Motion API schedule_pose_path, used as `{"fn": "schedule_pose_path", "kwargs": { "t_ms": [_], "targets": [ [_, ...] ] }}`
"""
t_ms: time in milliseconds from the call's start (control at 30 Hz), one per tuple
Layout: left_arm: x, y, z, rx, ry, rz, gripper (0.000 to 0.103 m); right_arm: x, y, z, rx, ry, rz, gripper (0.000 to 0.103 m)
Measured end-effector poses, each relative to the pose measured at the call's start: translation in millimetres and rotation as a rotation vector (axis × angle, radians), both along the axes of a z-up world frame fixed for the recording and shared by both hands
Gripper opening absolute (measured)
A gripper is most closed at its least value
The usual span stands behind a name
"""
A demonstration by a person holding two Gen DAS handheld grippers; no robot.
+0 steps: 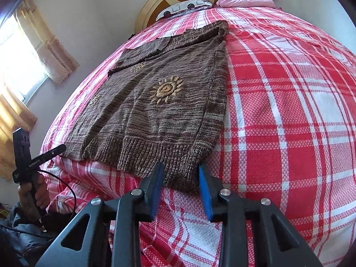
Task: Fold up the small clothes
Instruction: 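Move both tools to the ribbed hem of the sweater, then close both tools on the ribbed hem and lift it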
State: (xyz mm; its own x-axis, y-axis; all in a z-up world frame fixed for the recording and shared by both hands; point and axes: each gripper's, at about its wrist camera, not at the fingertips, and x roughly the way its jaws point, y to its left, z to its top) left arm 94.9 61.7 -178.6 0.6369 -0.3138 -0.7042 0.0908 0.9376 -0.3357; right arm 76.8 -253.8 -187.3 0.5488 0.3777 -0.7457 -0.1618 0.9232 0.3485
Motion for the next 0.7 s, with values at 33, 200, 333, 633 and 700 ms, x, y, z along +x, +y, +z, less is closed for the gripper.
{"fn": "schedule_pose_path", "kwargs": {
  "t_ms": [33, 200, 333, 633, 700],
  "targets": [
    [0, 1, 0, -0.001, -0.001, -0.004, 0.052, 0, -1, 0, 0.006, 0.002, -0.005, 0.028],
    [2, 9, 0, -0.017, 0.019, 0.012, 0.027, 0, -11, -4, 0.06, 0.026, -0.024, 0.016],
    [5, 14, -3, -0.071, 0.026, 0.039, 0.043, -3, -13, -6, 0.083, 0.028, -0.025, 0.016],
    [-1, -8, -2, 0.048, -0.032, -0.031, 0.009, -4, -14, -6, 0.137, 0.006, -0.029, 0.012],
    [2, 2, -3, -0.013, -0.014, -0.031, 0.01, -5, -13, -3, 0.147, -0.005, -0.023, 0.006]
  ]
}}
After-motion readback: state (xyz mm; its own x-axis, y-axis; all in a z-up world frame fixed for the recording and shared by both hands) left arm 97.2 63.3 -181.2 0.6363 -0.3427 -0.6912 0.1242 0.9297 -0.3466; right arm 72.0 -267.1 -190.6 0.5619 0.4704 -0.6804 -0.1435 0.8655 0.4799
